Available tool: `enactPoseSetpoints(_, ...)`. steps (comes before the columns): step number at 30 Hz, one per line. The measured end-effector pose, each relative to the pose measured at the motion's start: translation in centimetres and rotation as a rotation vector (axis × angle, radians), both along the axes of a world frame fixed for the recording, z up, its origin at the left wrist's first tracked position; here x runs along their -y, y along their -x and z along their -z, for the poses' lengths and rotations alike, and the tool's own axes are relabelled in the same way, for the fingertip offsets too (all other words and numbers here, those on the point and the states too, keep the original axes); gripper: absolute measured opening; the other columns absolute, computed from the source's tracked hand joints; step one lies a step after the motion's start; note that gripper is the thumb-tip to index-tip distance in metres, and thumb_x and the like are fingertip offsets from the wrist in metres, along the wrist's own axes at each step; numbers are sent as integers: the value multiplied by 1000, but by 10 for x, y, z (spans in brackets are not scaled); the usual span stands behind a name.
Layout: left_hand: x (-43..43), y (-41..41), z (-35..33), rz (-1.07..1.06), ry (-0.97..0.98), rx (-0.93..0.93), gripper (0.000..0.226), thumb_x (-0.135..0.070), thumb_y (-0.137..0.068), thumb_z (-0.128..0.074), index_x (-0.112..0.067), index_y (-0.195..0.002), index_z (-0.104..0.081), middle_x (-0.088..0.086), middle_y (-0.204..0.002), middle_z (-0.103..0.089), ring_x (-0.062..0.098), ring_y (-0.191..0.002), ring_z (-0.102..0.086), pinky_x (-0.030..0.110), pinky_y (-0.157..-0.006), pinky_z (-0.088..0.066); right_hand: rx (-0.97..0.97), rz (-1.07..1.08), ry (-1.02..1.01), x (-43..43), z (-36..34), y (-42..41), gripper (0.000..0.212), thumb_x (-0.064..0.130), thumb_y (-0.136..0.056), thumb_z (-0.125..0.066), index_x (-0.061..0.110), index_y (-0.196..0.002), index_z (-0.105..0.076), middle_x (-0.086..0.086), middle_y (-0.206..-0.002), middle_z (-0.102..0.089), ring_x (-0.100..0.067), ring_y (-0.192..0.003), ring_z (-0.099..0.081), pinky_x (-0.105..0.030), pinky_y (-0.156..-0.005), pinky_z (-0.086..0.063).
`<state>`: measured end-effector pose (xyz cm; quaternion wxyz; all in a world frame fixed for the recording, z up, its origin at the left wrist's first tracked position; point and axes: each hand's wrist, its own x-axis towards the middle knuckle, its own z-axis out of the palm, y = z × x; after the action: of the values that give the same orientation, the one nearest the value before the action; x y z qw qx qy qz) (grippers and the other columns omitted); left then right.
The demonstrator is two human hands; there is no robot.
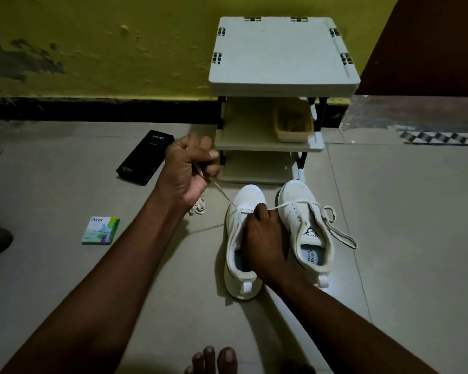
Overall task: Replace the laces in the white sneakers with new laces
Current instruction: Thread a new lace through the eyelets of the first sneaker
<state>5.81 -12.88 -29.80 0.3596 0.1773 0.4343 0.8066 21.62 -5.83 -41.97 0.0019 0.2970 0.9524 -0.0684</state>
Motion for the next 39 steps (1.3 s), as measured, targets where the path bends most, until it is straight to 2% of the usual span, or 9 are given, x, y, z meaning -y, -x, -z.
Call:
enactPoseSetpoints(5, -3, 7, -17, -17, 326, -483, 48, 14, -80, -62, -17, -58, -33, 4, -61, -29, 15, -55, -29, 24, -49, -32, -5, 8, 25, 1, -2, 1, 41, 30, -60, -80, 16, -95, -66, -7, -115, -50, -31, -99, -50, -41, -79, -48)
enactPoseSetpoints(8, -1, 5, -12, 88, 605, -764, 38, -12, -86, -78, -10, -64, -48, 1, -59, -40, 11, -55, -40, 20, -53, -38, -117, 10, 140, -7, -3, -1, 32, 27, -84, -66, 16, -114, -64, -8, -124, -48, -34, -112, -49, -43, -91, -43)
enactPoseSetpoints(12, 1, -5, -15, 41, 676, -872, 41, -36, -89, -77, -1, -76, -59, -1, -63, -51, 7, -60, -47, 21, -59, -40, -291, 152, 176, -32, -14, -1, 37, 23, -93, -54, 20, -130, -52, -6, -132, -49, -28, -126, -41, -50, -98, -32)
enactPoseSetpoints(17, 2, -14, -39, 49, 646, -944, 35, -36, -95, -70, -3, -82, -67, -3, -63, -57, 2, -55, -49, 20, -59, -41, 115, 10, 204, -71, -35, 9, 53, 19, -86, -57, 17, -134, -35, 0, -108, -68, -26, -113, -59, -65, -108, -18)
enactPoseSetpoints(21, 8, -20, -65, 41, 695, -1079, 17, -30, -94, -72, -16, -85, -74, -6, -67, -68, -3, -59, -58, 13, -61, -43, -30, -14, 289, -83, -55, 8, 33, 13, -84, -63, 21, -114, -51, 2, -96, -68, -23, -101, -62, -47, -102, -30)
enactPoseSetpoints(24, 14, -24, -88, -27, 662, -1073, 11, -23, -93, -73, -16, -85, -75, -6, -68, -71, -2, -61, -62, 16, -64, -44, -279, -4, 655, -87, -96, 1, 3, 10, -90, -65, 10, -93, -63, -7, -79, -69, -23, -73, -68, -42, -70, -57)
enactPoseSetpoints(28, 18, -28, -122, -28, 665, -961, 12, -20, -93, -73, -8, -91, -75, -1, -67, -72, 2, -59, -65, 12, -55, -46, -433, -42, 894, -88, -166, -12, 10, 6, -95, -64, -2, -89, -66, -7, -64, -61, -16, -55, -54, -29, -51, -45)
enactPoseSetpoints(33, 26, -30, -163, 82, 608, -613, 26, -22, -82, -81, -4, -100, -74, 10, -74, -72, 21, -64, -67, 31, -65, -52, -503, 6, 1085, -89, -241, -23, 13, 3, -96, -59, -5, -100, -68, -12, -72, -65, -18, -59, -56, -26, -52, -46)
enactPoseSetpoints(39, 31, -41, -202, 155, 447, -492, 28, -18, -92, -68, 3, -109, -70, 16, -88, -74, 21, -69, -68, 26, -60, -52, -662, 132, 1616, -85, -294, -28, 28, 1, -100, -41, -6, -115, -64, -19, -92, -70, -20, -72, -67, -28, -63, -56)
